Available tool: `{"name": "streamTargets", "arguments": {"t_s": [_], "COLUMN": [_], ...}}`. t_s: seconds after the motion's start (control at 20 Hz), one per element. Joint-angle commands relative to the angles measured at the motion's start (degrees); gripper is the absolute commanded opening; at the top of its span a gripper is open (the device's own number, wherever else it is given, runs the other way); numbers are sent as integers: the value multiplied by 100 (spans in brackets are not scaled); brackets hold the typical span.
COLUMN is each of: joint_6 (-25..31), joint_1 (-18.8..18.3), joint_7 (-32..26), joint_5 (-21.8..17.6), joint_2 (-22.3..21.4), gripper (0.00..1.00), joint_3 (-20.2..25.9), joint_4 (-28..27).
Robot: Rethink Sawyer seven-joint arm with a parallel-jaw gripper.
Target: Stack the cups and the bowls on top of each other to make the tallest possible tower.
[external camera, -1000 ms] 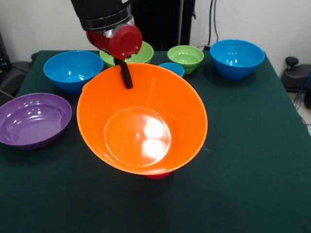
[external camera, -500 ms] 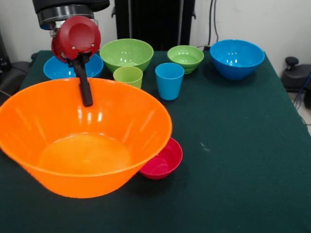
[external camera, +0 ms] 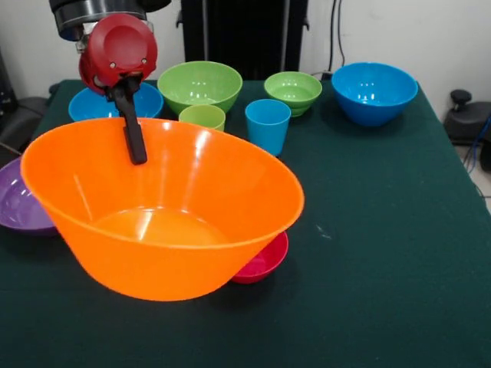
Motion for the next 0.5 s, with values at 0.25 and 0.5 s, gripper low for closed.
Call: {"name": "streamTargets", "arguments": {"t_s": [0.25, 0.5], "joint_6": [423, 516], "joint_1": [558, 673], "joint_7": [296, 454], "joint_5": [697, 1049], "joint_2": [-541, -841], "gripper": [0, 0], "joint_3": [74, -46], "joint_4": [476, 944]}}
